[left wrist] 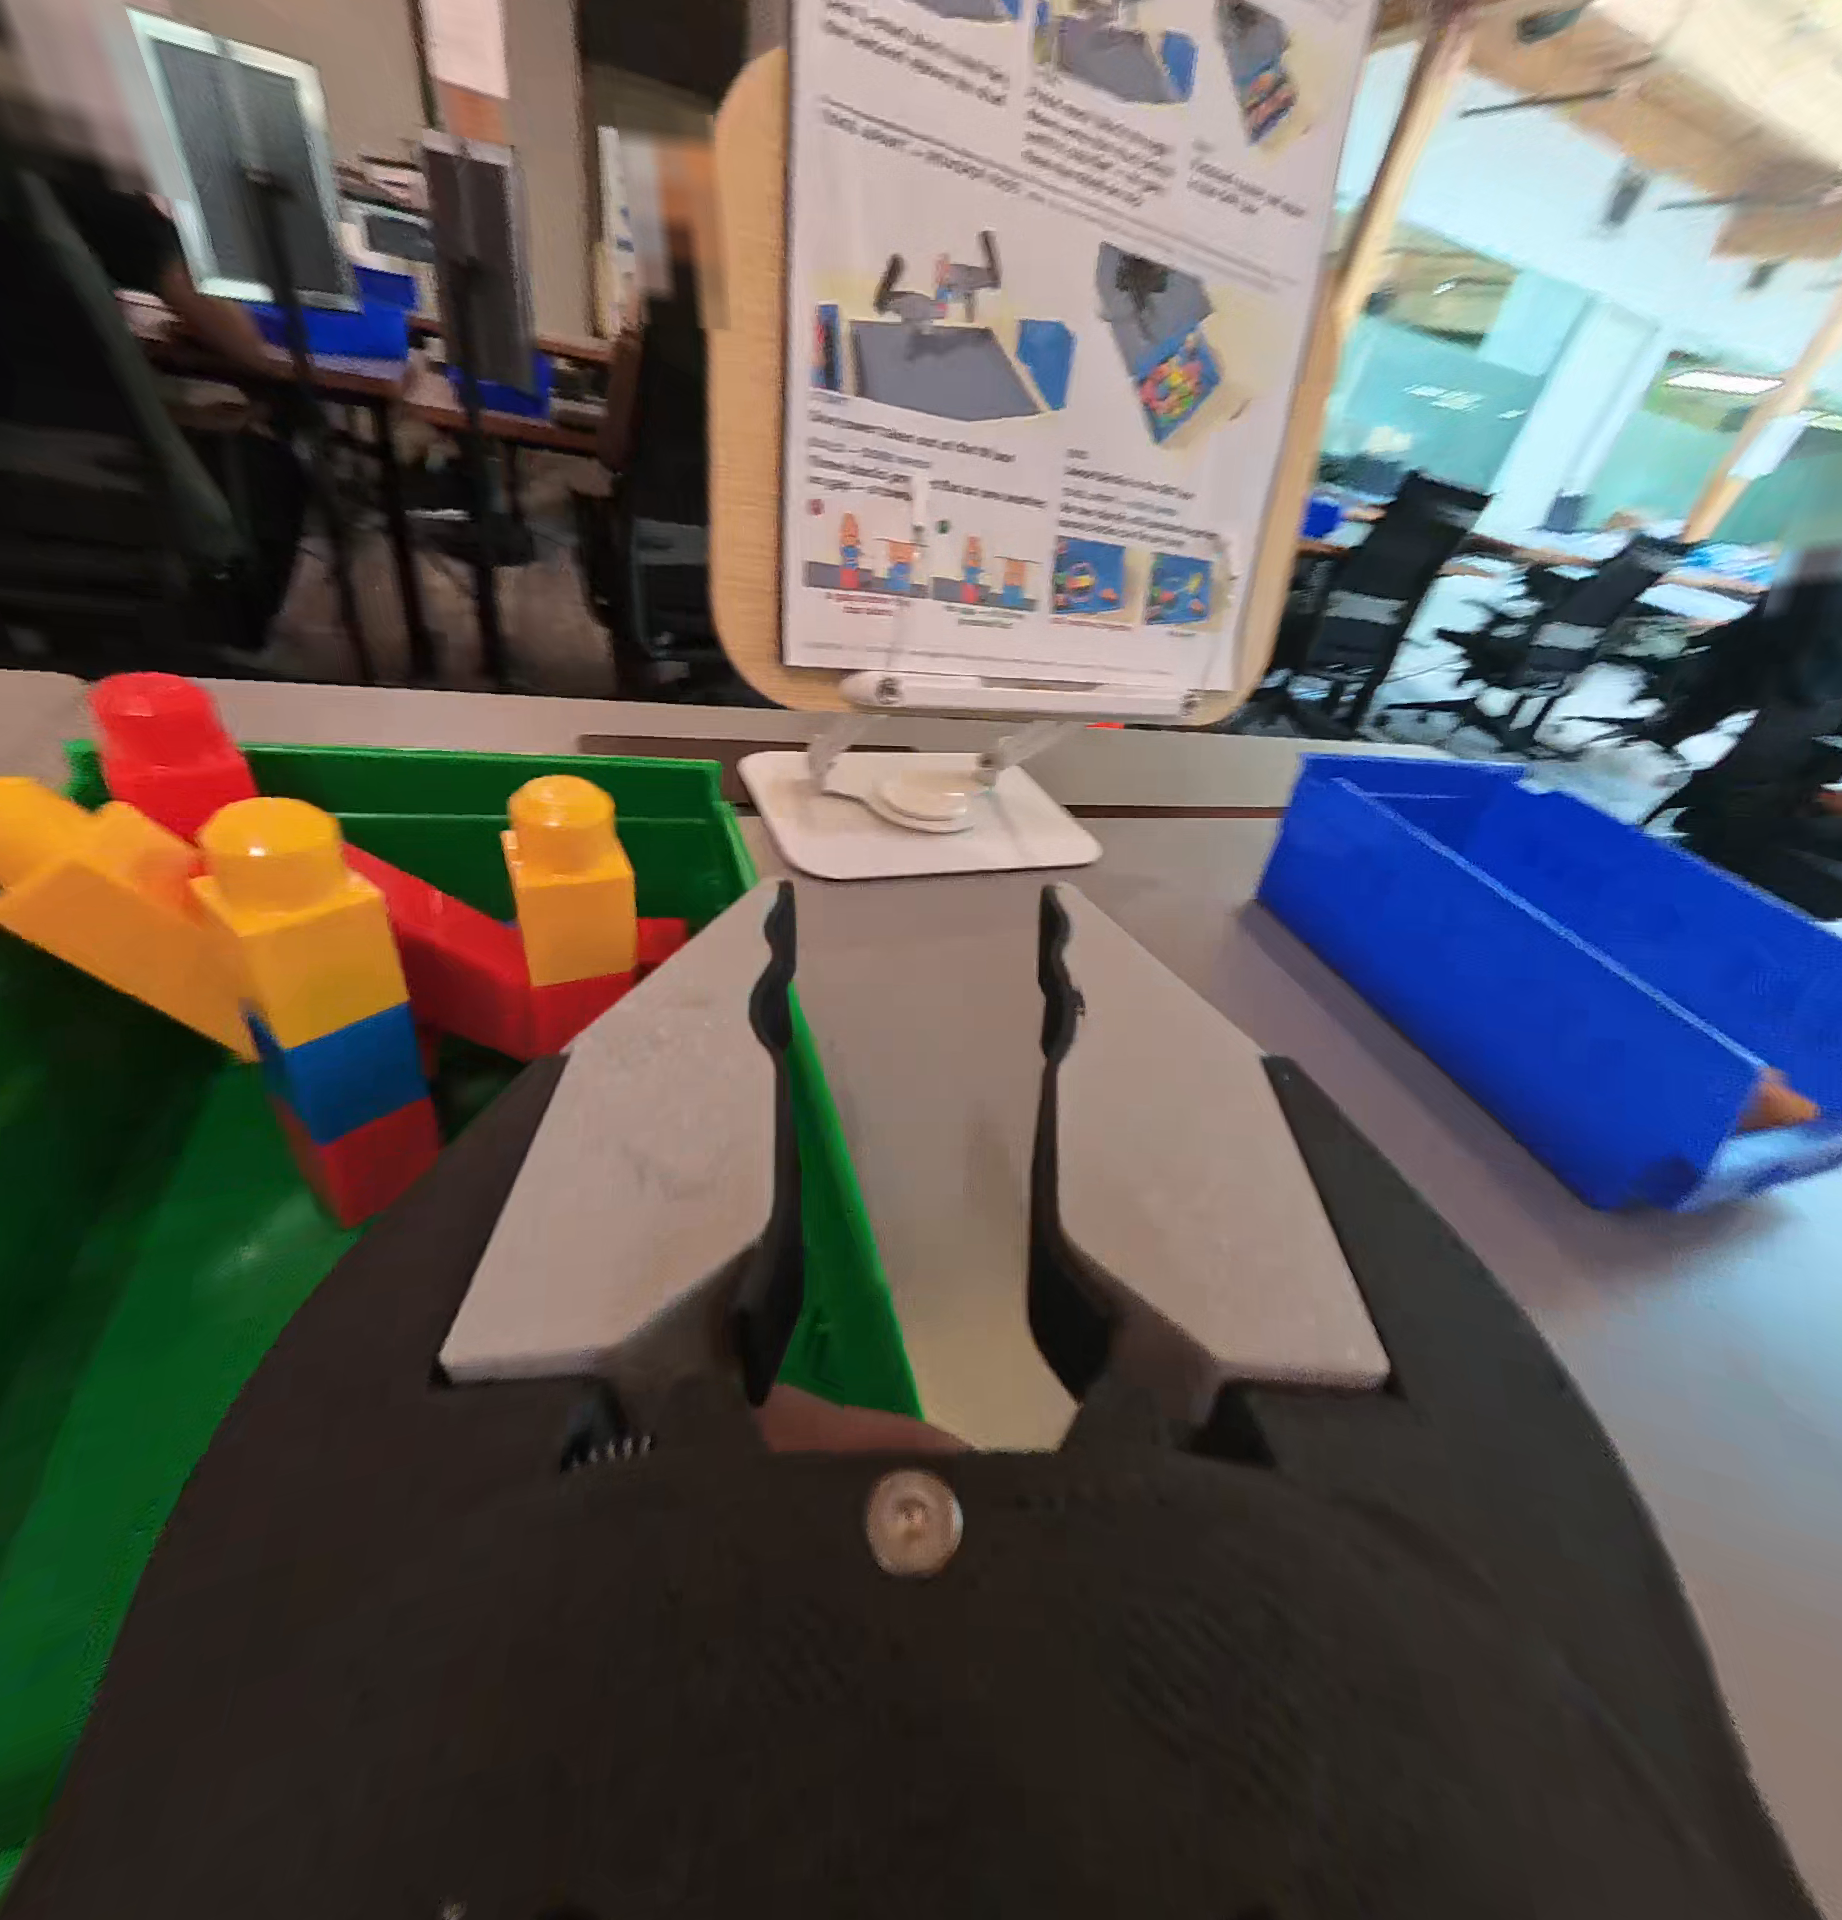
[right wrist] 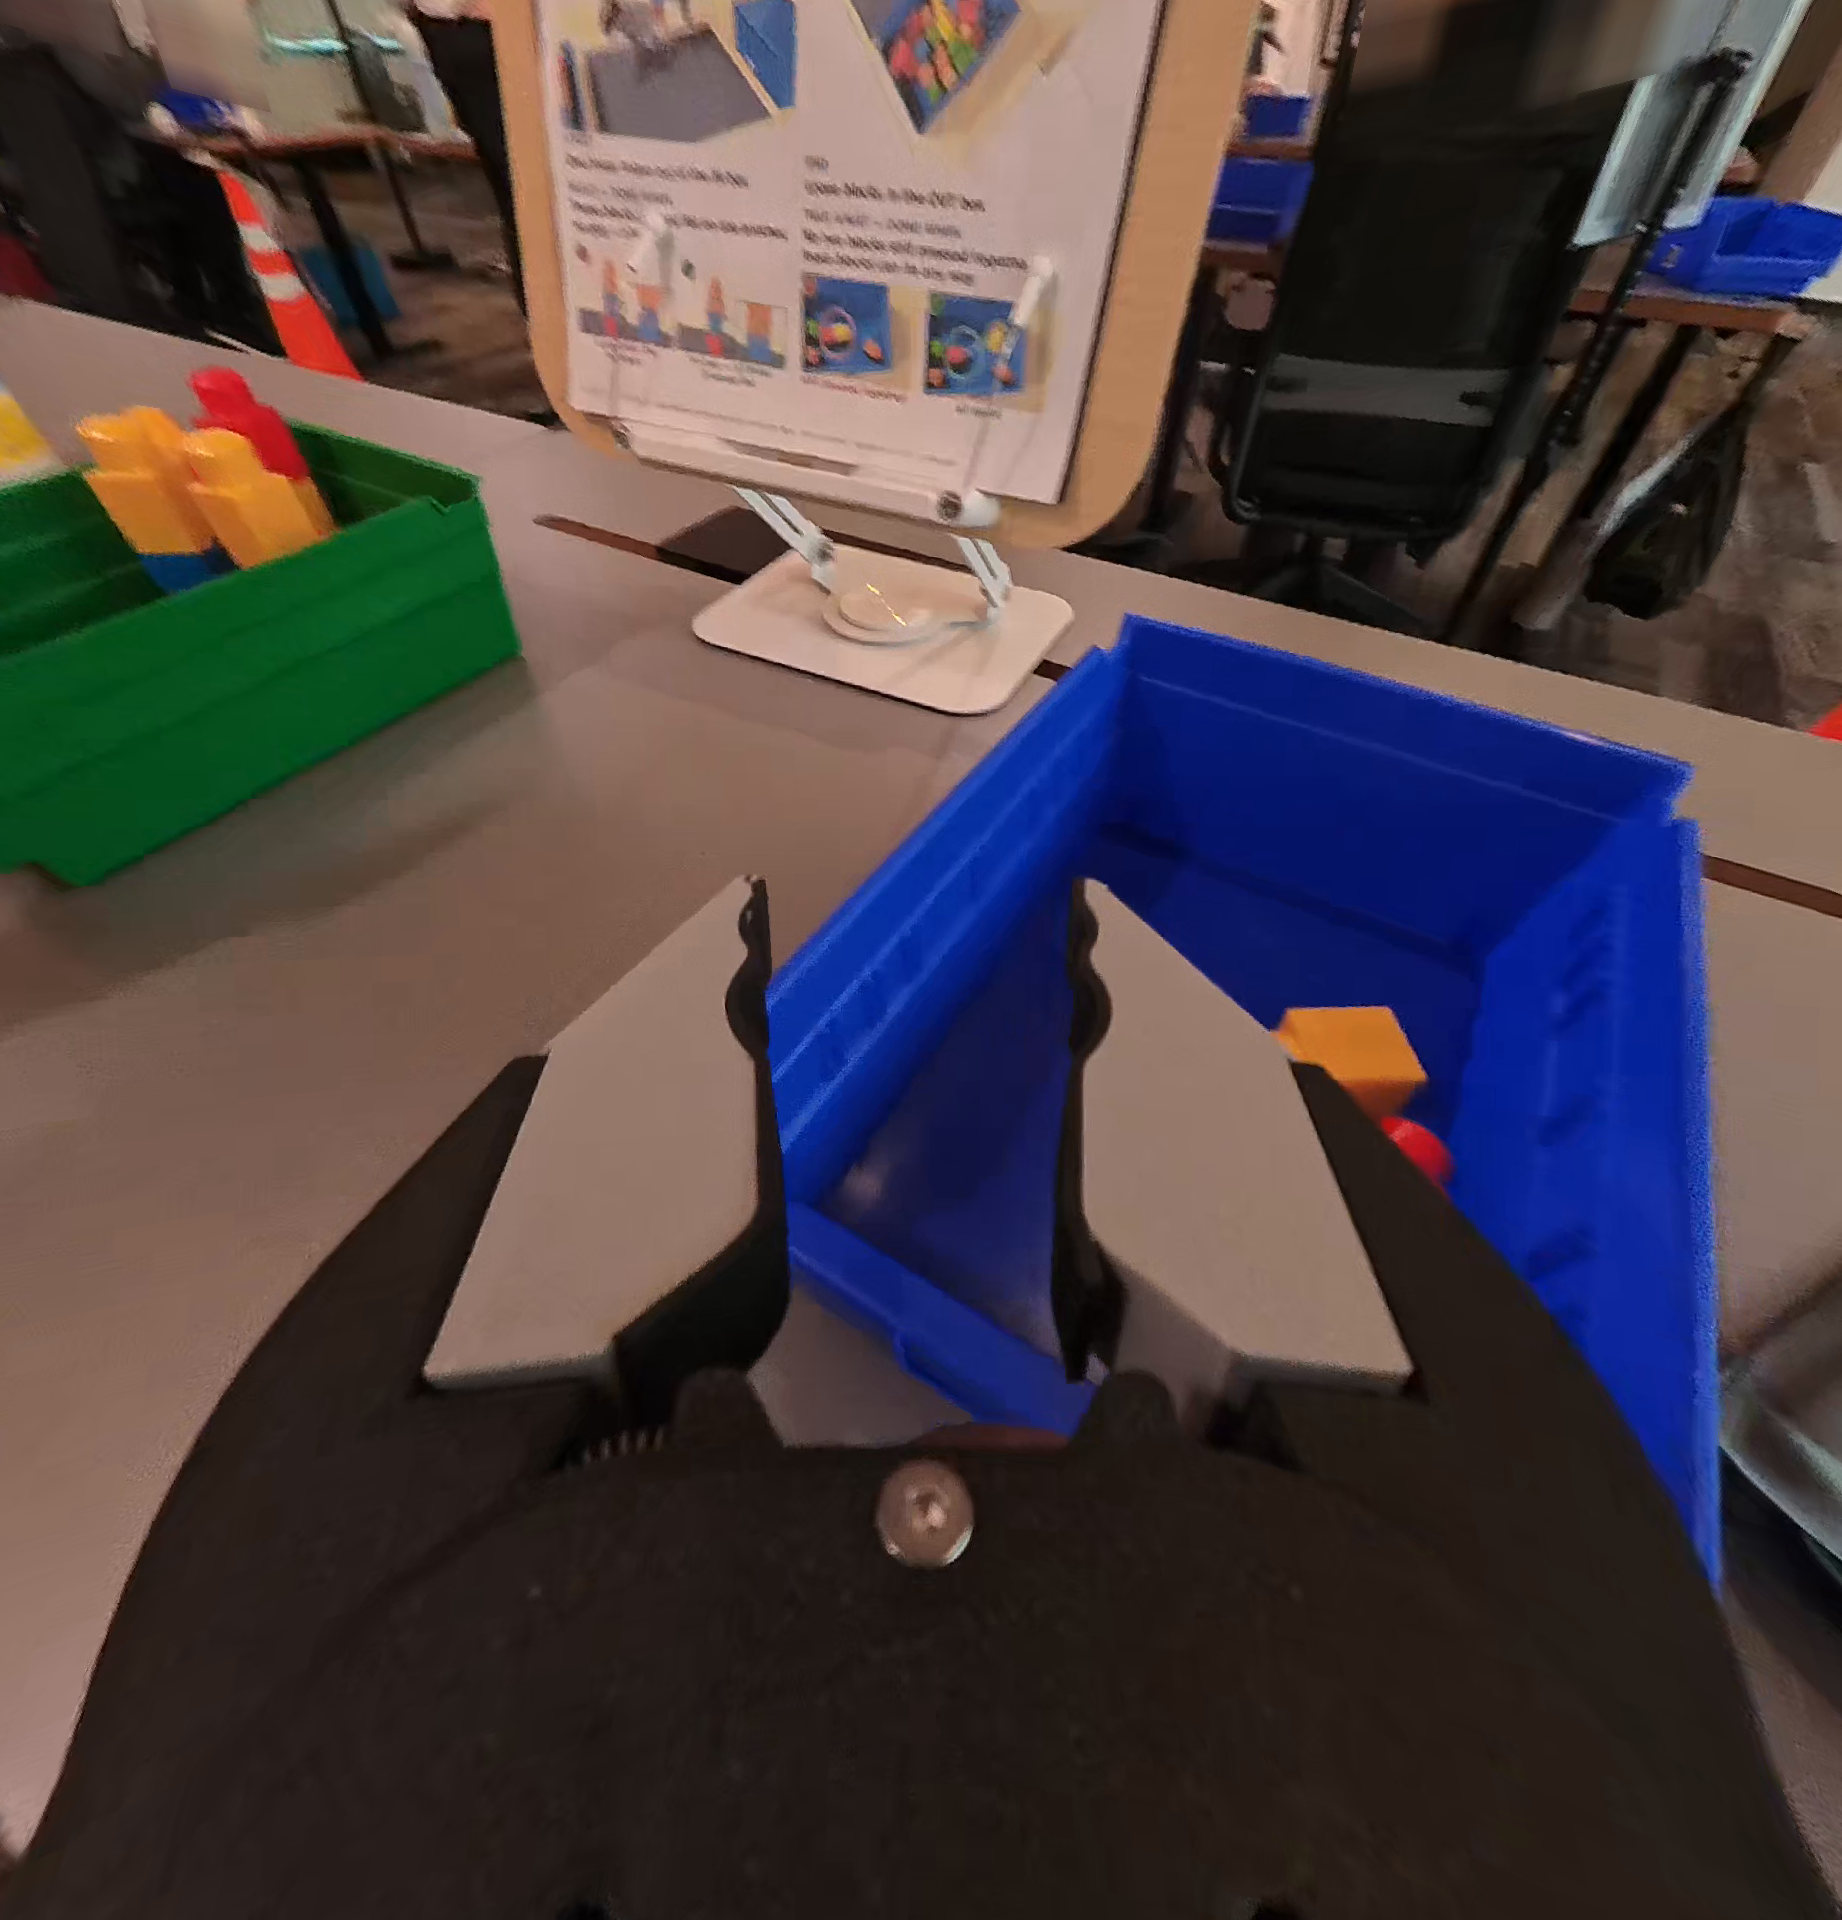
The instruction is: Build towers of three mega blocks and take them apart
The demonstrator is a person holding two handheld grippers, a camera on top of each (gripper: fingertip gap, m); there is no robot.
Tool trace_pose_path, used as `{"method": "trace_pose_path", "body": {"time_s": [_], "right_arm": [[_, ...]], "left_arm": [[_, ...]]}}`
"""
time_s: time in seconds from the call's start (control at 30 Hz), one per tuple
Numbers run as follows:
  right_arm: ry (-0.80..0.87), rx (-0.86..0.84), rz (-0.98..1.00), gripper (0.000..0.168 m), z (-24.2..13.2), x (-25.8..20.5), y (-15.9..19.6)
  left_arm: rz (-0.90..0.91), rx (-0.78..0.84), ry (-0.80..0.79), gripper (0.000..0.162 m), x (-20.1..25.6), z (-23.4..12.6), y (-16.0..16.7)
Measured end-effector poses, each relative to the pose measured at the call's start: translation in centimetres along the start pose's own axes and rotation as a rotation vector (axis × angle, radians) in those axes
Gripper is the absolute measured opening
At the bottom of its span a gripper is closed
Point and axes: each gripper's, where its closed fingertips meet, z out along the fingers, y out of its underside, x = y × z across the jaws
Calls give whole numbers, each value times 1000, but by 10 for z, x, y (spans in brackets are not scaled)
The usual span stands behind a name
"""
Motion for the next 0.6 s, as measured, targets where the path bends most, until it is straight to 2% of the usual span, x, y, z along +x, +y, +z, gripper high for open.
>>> {"method": "trace_pose_path", "body": {"time_s": [0.1,0.17,0.23,0.37,0.5,0.6], "right_arm": [[-283,92,72,52,-19,-47,-23],[-395,99,32,53,-21,-74,-21],[-399,72,-8,54,-8,-81,-14],[-456,24,-23,58,2,-100,-6],[-395,33,-53,58,0,-92,-7],[-402,49,7,58,-3,-84,-9]], "left_arm": [[32,27,44,37,10,-3,11],[91,15,44,38,20,0,28],[113,-9,46,53,29,6,44],[192,-60,32,52,34,6,57],[178,-10,-3,53,23,-6,43],[157,24,-57,57,2,-18,26]]}}
